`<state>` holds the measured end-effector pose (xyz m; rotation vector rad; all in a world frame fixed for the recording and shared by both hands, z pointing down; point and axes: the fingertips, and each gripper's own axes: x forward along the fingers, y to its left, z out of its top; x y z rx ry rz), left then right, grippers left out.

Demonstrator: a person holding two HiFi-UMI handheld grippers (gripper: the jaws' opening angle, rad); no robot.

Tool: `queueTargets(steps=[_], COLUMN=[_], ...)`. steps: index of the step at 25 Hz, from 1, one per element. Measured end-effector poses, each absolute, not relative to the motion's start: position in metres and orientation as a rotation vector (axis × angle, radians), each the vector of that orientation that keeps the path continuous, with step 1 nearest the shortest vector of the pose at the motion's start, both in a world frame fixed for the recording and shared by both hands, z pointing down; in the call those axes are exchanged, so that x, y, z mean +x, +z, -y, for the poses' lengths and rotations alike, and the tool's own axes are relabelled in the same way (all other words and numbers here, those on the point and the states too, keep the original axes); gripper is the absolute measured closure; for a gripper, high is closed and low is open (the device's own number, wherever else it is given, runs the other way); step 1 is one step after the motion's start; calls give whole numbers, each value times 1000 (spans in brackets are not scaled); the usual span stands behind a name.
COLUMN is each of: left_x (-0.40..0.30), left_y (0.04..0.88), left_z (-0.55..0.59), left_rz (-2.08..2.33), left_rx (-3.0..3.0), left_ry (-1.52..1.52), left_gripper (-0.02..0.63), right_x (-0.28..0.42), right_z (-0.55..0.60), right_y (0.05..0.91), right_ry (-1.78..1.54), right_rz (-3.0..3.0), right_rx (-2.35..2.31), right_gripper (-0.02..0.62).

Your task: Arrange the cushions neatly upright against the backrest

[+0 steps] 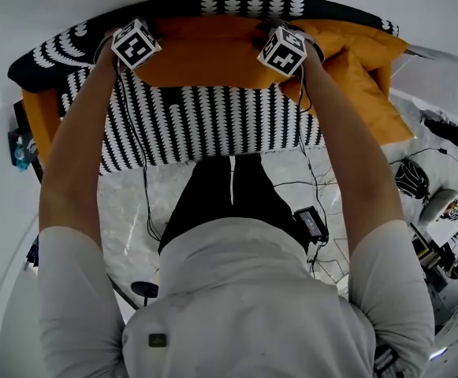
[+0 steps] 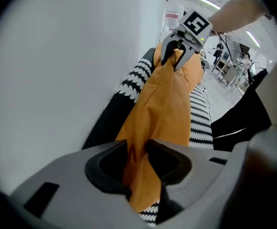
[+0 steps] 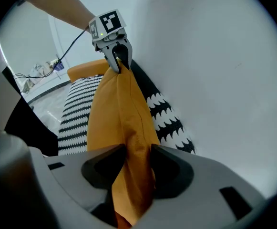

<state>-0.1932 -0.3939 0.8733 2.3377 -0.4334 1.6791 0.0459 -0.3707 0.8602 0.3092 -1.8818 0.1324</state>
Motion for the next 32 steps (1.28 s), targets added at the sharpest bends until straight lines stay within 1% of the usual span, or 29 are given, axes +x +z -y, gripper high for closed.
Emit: queueTargets(steps=[4,11,21,24,25,32], left_x=[-199,-214,-208,-205,-203,-196], left_y=[859,825,731,698,685,597], left_z=[395,381,347,336,334,318], left_rz=[485,579,841,894,917,1166], left_rx=[2349,2390,2481,2507,2518,2568], left_ry=[1637,1577,1224,1166,1133,878], left_gripper=[453,451,451,451,451,469], right_x=[46,38,37,39,39,41], right_z=[369,357,321,310,307,292], right_y=[849,811,727,695,681,592], right_ry=[131,164,244,237,236,176], right_rz=[1898,1980,2113,2171,2197,2326], right_rx=[324,419,655,728,758,951], right_gripper=[377,376,377,385,400,439])
